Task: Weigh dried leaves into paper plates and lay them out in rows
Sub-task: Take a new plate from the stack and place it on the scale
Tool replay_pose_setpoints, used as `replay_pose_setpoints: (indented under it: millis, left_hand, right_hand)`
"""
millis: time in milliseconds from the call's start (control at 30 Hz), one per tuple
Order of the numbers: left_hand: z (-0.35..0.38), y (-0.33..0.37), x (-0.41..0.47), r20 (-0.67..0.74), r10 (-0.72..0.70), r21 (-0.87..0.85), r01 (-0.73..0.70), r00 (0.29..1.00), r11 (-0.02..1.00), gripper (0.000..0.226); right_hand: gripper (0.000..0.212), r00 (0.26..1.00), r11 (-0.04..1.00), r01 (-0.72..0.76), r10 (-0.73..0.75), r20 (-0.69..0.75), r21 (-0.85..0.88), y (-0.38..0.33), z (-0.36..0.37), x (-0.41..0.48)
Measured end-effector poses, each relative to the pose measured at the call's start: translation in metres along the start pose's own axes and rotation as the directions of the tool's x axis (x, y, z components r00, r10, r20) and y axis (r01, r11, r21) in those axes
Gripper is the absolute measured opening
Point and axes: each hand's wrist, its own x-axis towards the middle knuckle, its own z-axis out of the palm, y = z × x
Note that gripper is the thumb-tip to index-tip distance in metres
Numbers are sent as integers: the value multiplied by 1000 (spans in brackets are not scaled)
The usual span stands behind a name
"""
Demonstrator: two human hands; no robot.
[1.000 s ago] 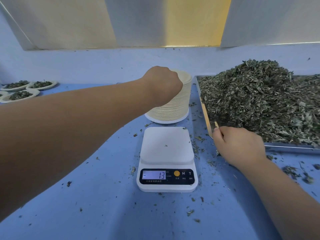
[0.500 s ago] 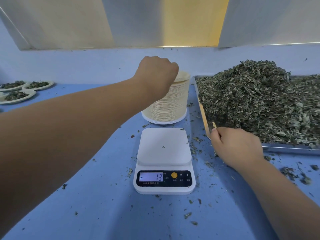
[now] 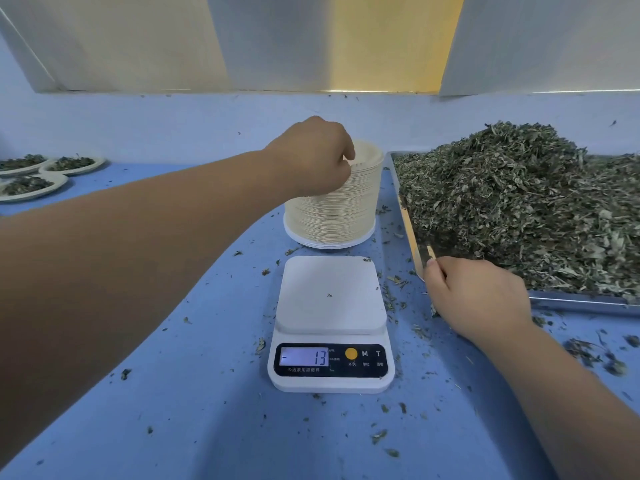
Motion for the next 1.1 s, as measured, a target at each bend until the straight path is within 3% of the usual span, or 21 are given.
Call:
replay_pose_setpoints:
  millis: [433,600,733,833,900,967,1100]
  left_hand:
    - [-4,-1,9,-27,-45,-166,40,999,985,10]
    - [-7,-2,10,-22,-71,-161,66,997,985,20]
    - [-3,5,4,-79,10,9,-9,997,1000,28]
    - [2,11,-4,-133,9,251,25,991,968,13]
    - [2,12,-8,-129,-15,301,53,992,952,10]
    - [3,8,-9,-176,-72,226,112,982,968,14]
    - [13,6,-23,-341,-228,-143,190,912,971,25]
  right_hand:
    - [50,1000,1000,13,-13,5,13,-1,-1,0]
    - [50,1000,1000,15,-15,17,20,-1,-3,0]
    - [50,1000,1000,5,-6,20,21,-2,-5,-1]
    - [49,999,1000,-9,8,44,26,-3,-6,-1]
    - [49,999,999,-15,13,51,33,-4,-8,-1]
    - [49,998,999,-16,14,57,34,-4,-8,-1]
    - [49,997,999,-15,12,70,32,-5,-10,-2]
